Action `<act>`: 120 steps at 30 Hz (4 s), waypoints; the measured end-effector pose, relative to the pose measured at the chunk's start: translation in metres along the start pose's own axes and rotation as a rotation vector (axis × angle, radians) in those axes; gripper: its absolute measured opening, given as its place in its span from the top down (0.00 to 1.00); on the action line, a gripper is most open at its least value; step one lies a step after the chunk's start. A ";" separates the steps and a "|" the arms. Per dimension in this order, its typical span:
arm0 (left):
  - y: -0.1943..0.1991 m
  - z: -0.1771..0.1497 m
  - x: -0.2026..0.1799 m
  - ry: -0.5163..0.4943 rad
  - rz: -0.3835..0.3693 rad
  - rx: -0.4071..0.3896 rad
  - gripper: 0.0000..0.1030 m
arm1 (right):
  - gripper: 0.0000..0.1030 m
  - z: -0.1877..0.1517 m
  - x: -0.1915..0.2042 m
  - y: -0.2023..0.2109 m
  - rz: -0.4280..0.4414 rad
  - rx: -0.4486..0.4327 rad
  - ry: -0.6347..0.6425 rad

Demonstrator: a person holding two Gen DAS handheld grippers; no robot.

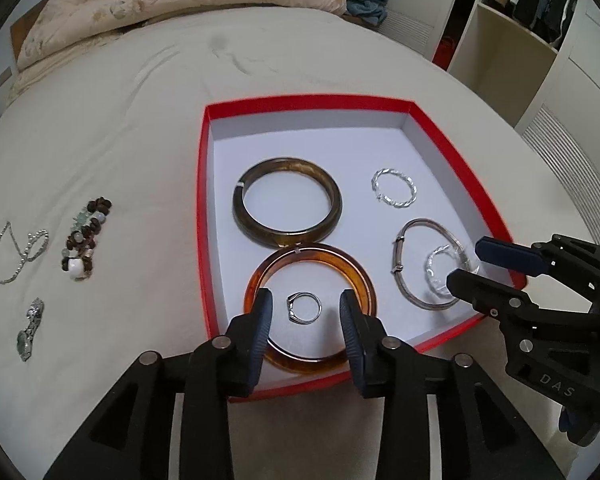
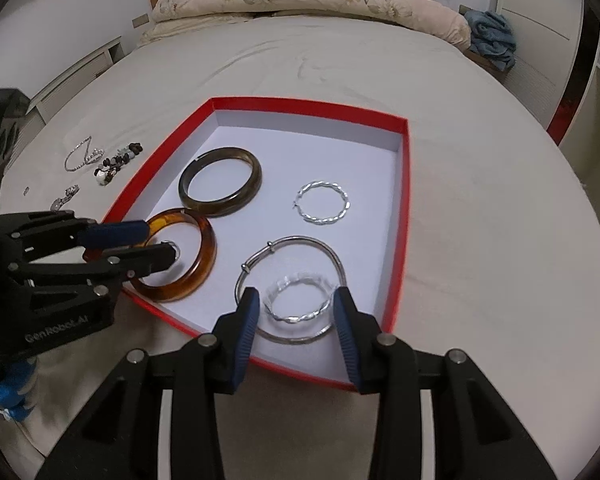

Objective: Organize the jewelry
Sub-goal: 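Place the ring and hoop into the red box and open both tools, then withdraw both tools and move toward the watch and small ring, then grasp the small silver ring with the left tool while the right tool grasps the silver watch, then carry the ring and watch into the red box and open both tools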

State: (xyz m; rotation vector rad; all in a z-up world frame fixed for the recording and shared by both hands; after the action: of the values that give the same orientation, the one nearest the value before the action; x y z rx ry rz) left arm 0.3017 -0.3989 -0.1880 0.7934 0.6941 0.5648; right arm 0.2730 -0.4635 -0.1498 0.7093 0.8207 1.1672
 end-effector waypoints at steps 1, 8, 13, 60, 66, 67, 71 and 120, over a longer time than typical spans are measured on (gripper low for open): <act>0.005 0.000 -0.001 0.002 -0.005 -0.006 0.66 | 0.64 0.000 -0.002 0.004 -0.003 -0.004 -0.005; 0.062 0.001 -0.004 -0.010 0.016 -0.071 0.66 | 0.64 0.002 -0.009 0.054 -0.002 -0.053 -0.052; 0.123 -0.010 0.003 0.009 0.069 -0.111 0.61 | 0.64 0.004 0.005 0.108 0.025 -0.107 -0.070; 0.290 -0.153 0.342 0.405 0.465 -0.313 0.34 | 0.56 0.033 0.315 0.056 0.257 -0.042 -0.003; 0.253 -0.130 0.373 0.387 0.436 -0.287 0.43 | 0.56 0.047 0.331 0.011 0.263 -0.035 -0.015; 0.248 -0.128 0.376 0.384 0.434 -0.284 0.43 | 0.56 0.049 0.333 0.008 0.262 -0.046 -0.015; 0.238 -0.123 0.391 0.387 0.443 -0.276 0.45 | 0.56 0.057 0.338 0.003 0.276 -0.076 -0.013; 0.211 -0.032 0.198 0.157 0.186 -0.312 0.81 | 0.77 0.064 0.186 0.110 0.298 -0.252 -0.065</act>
State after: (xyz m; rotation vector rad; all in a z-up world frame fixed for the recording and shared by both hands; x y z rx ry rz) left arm 0.3648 -0.1273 -0.1045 0.5275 0.6590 0.8883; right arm 0.3064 -0.2607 -0.0587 0.6703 0.5117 1.4776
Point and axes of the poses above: each gripper's, at about its wrist camera, not at the fingertips, and y roughly against the way its jaws point, x to its left, z to its top, the point moved 8 cm from there along -y, roughly the way its jaws point, and after that the axes turned 15 degrees about -z, right-handed, at the moved point
